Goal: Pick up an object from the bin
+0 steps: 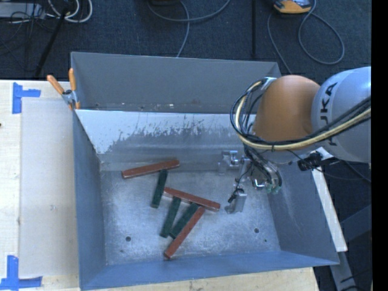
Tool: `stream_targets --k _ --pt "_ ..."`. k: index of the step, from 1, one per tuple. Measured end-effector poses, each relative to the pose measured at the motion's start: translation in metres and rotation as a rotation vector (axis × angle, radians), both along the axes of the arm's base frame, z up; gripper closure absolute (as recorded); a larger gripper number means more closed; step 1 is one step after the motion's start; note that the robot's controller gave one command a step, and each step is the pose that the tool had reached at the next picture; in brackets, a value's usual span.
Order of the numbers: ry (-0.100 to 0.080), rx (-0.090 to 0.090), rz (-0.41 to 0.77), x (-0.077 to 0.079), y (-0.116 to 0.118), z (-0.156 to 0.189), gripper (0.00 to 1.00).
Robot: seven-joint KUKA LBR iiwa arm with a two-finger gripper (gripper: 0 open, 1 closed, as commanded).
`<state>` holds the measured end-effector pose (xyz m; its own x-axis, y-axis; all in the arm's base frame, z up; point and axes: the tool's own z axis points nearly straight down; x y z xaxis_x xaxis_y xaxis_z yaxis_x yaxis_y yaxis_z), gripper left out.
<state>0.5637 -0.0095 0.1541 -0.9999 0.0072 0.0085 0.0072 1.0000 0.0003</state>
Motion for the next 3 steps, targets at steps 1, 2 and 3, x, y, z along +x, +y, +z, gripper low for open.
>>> stream_targets --k 1,2,3 --pt "-0.001 -0.001 -0.049 0.002 0.032 -0.089 0.0" --pt "-0.008 -0.001 -0.048 0.004 0.031 -0.084 1.0" --pt "-0.018 0.0 -0.039 0.016 0.038 0.064 1.0"
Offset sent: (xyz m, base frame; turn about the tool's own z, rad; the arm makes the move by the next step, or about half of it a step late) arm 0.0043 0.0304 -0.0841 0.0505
